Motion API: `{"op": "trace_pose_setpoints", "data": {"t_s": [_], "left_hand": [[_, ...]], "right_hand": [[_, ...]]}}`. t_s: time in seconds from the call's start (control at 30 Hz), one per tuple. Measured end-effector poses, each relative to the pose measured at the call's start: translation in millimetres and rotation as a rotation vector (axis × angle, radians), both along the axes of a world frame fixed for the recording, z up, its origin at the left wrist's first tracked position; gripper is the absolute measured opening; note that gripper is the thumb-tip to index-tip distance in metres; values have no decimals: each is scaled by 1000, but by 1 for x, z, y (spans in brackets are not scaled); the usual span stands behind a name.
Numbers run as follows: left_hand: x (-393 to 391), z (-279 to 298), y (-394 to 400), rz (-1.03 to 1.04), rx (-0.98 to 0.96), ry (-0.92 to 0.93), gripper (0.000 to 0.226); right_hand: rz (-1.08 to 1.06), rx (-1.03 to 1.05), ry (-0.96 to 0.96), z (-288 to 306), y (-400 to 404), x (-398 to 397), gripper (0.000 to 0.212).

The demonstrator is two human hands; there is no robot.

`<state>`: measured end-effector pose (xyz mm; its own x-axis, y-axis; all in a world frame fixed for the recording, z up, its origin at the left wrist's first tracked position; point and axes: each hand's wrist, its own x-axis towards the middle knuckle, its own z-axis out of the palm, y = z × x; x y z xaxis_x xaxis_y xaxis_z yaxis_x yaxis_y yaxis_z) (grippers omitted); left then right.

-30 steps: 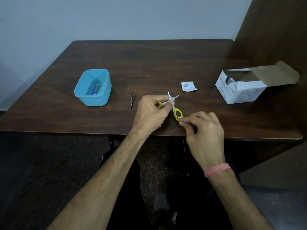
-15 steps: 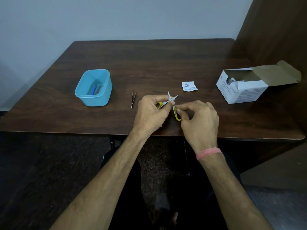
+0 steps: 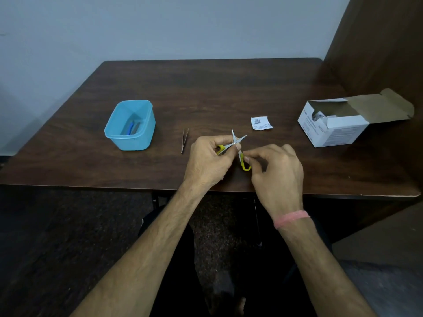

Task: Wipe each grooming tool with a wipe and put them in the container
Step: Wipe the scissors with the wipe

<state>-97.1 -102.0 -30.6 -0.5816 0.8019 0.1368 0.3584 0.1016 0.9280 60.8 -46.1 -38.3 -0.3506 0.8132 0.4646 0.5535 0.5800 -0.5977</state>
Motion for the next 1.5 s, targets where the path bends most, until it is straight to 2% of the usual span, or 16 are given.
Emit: {"op": "trace_pose_setpoints", "data": {"t_s": [0.2,0.3,0.5,0.67,0.77,0.9,1.0,1.13,1.33,1.5], "left_hand": [[1,2,0,5,-12,-8,14],[3,5,-2,-13,-17,0,16],[2,8,-4,-36,-8,-3,19],[3,8,-3,-40,-10,-5,20],[1,8,-5,-46,-3,-20,19],[1,7,-5,-59,-4,-10,20],[1,8,-6,-71,-6,-9,20],[1,8,-6,-63,-7,-7,22],[0,6,-5,-65,-16,-1,19],[-3,3,-5,-113,-4,-35,26]], "right_hand": [[70,14,-27,-2,13,22,9],[116,51,90,9,32,5,4],[266,214,14,6,46,-16,21],[220,262,-18,1,46,-14,31],[257,283,-11,0,44,-14,29],[203,280,21,3,45,-10,33],[236,294,-5,4,40,-11,29],[152,249,31,5,44,-12,27],[152,191,56,8,44,-11,23],[180,149,114,8,44,-11,21]]}}
